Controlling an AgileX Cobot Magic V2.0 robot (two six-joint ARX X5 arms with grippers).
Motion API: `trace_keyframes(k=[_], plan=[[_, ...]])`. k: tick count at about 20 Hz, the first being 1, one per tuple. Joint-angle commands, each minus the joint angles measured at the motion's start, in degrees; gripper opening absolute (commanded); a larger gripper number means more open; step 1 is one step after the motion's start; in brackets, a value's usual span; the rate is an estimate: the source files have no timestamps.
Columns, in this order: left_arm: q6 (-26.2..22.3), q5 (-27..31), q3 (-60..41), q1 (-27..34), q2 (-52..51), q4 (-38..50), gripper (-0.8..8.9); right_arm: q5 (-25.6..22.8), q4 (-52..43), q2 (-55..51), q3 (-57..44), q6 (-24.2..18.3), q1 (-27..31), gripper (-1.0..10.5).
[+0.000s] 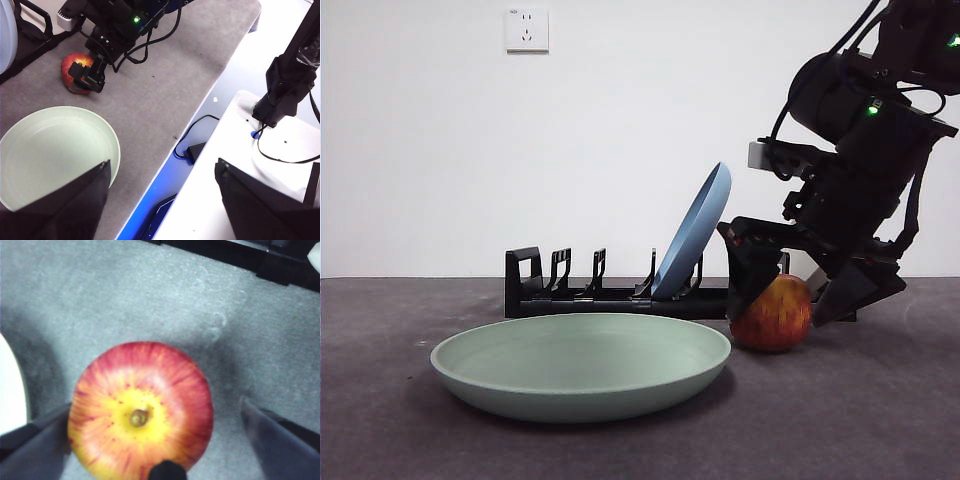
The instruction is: Take the green plate from the plate rack,put the plate on the table,take the apple from the table,put the apple in the plate
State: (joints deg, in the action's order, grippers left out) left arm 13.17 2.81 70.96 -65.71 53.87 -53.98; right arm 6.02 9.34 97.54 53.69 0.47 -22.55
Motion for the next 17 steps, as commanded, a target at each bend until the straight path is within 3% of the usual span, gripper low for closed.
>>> trace_keyframes(k=[1,4,12,17], plan=[[0.3,0.9,0.0,-0.2,0.0,0.2,3.49,0.0,-0.3,0.5,0.1,1.2,-0.2,1.6],[0.3,1.8,0.0,-0.2,0.0,0.2,3.49,0.1,-0.3,0.5,0.1,1.2,-0.2,-0.2],[0.3,1.7,0.0,-0.2,0.0,-0.3,3.49,0.0,1.9,-11.0,0.1,1.7,-1.3,-0.2],[0.2,1.7,0.0,-0.2,0.0,-0.3,3.49,0.0,2.9,-15.6,0.1,4.3,-8.7,-0.2]])
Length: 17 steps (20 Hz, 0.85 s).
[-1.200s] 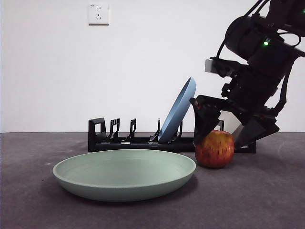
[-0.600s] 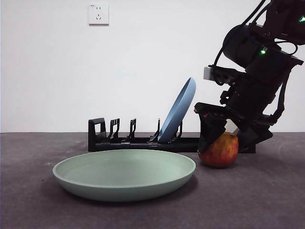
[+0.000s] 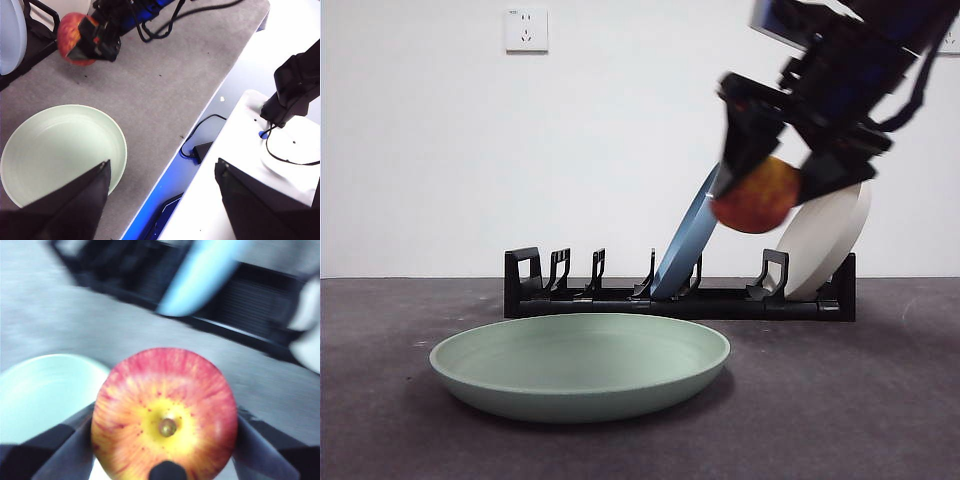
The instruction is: Take the green plate from the plate rack,put the plate on the table,take the apple from the table,put the apple in the plate
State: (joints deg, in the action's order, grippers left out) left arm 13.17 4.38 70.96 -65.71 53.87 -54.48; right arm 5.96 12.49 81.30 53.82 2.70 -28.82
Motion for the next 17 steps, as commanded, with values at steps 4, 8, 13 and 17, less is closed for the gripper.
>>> trace_keyframes(k=[4,8,13,17], plan=[[0.2,0.1,0.0,-0.2,0.0,0.1,3.49,-0.6,-2.9,4.2,0.0,3.0,-10.9,-0.2],[0.2,0.0,0.0,-0.2,0.0,-0.4,3.49,-1.3,-4.5,10.4,0.0,3.0,-15.3,-0.2],[0.2,0.1,0.0,-0.2,0.0,-1.0,3.49,-3.6,-4.6,14.5,0.0,2.3,-18.1,-0.2],[0.3,0.0,0.0,-0.2,0.0,-1.1,3.49,-5.0,-3.6,16.3,0.0,2.3,-19.1,-0.2]])
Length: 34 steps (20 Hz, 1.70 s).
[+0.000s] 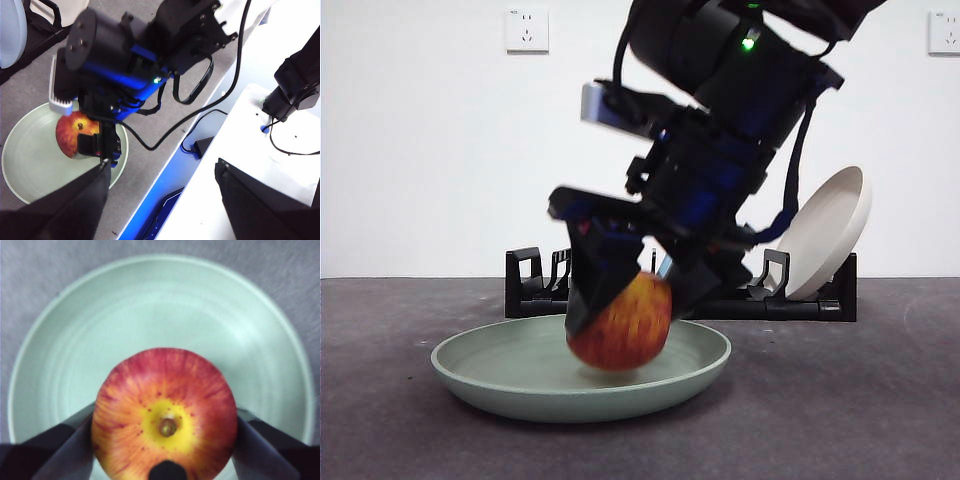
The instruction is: Take the green plate from the plate rack,put the plate on the table,take the apple from the table,put the apple in the plate
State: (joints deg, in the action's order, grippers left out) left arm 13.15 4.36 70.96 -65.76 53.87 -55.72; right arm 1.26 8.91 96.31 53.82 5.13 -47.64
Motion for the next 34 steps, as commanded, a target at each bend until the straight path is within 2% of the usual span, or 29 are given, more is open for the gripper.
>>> trace_keyframes(k=[1,5,6,7,9,10,16,20,22,26,28,34], plan=[[0.4,0.0,0.0,-0.2,0.0,0.1,3.49,-0.6,0.4,1.9,0.0,-0.2,-0.5,-0.2],[0.4,0.0,0.0,-0.2,0.0,-0.1,3.49,-1.6,1.1,2.7,0.0,-0.7,-1.2,-0.1],[0.4,0.0,0.0,-0.2,0.0,-0.1,3.49,-1.6,1.0,2.7,0.0,-1.4,-1.4,0.6],[0.4,0.0,0.0,-0.2,0.0,-0.1,3.49,-1.6,1.1,2.7,0.0,-1.4,-1.6,1.7],[0.4,0.0,0.0,-0.2,0.0,-0.1,3.49,-1.2,1.0,2.6,0.0,-1.3,-1.6,4.9],[0.4,0.0,0.0,-0.2,0.0,-0.1,3.49,-1.2,1.0,2.6,0.0,-1.3,-1.6,5.8],[0.4,0.0,0.0,-0.2,0.0,-0.5,3.49,-1.2,1.0,-0.3,0.2,-1.3,-1.6,6.0],[0.4,0.0,0.0,-0.2,0.0,-1.7,3.49,-1.4,4.6,-7.4,0.2,-1.0,-1.6,6.0],[0.4,0.0,0.0,-0.2,0.0,-2.6,3.49,-1.1,10.3,-12.9,0.2,-1.0,-1.6,6.0],[0.3,0.0,0.0,-0.2,0.0,-4.0,3.46,3.4,27.8,-25.9,0.2,-0.4,-1.6,6.0],[0.2,0.0,0.0,-0.2,0.0,-5.3,3.46,3.5,36.4,-32.7,0.2,0.0,-1.6,6.0],[0.2,-0.2,0.0,-0.2,0.0,-7.6,3.46,8.4,46.2,-43.4,0.2,2.3,-1.6,5.9]])
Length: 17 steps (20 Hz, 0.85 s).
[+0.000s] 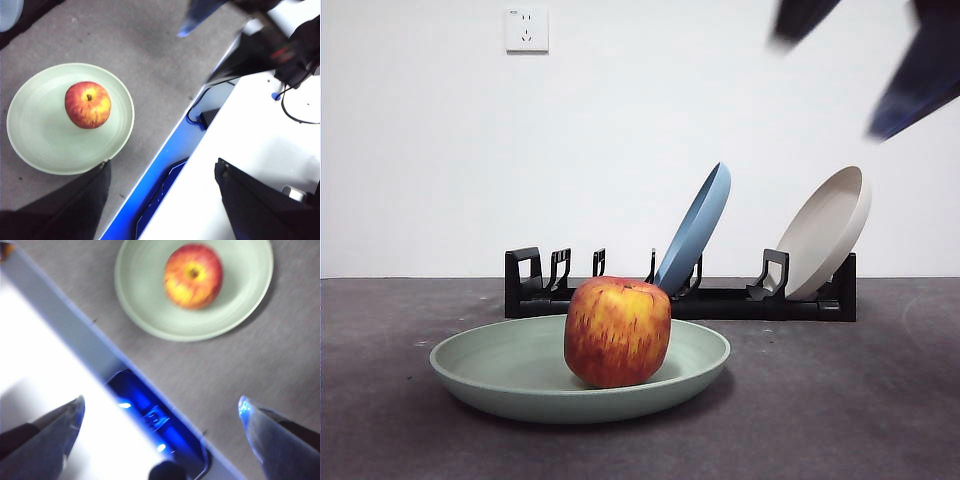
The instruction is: Take the green plate from the plate rack,put the plate on the table,take the apple from the table,put the apple in the plate
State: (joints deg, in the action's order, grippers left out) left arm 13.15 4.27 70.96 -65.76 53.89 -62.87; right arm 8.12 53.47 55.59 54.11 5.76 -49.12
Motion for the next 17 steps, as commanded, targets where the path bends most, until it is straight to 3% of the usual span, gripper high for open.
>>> trace_keyframes(k=[1,4,8,9,13,15,17], plan=[[0.2,-0.2,0.0,-0.2,0.0,-0.7,3.46,2.7,2.7,-4.5,0.0,2.1,-0.1,5.9],[0.2,-0.3,0.0,-0.2,0.0,-1.4,3.45,4.4,4.8,-8.0,0.0,3.5,-0.1,5.9],[0.2,-0.7,0.0,-0.2,0.0,-3.3,3.38,5.5,7.8,-11.1,0.0,5.3,-0.1,4.2],[0.2,-1.4,0.0,-0.2,0.0,-3.7,3.11,5.5,8.4,-11.5,0.0,5.3,-0.1,3.8],[0.3,-4.0,0.0,-0.2,0.0,-4.2,-0.22,5.5,10.7,-12.6,0.0,5.3,-0.1,0.8],[0.3,-4.6,0.0,-0.2,0.0,-4.3,-0.08,5.5,11.2,-12.7,0.0,5.3,-0.1,-0.2],[0.3,-4.6,0.0,-0.2,0.0,-4.3,-0.08,5.5,11.6,-12.6,0.0,5.3,-0.1,-0.1]])
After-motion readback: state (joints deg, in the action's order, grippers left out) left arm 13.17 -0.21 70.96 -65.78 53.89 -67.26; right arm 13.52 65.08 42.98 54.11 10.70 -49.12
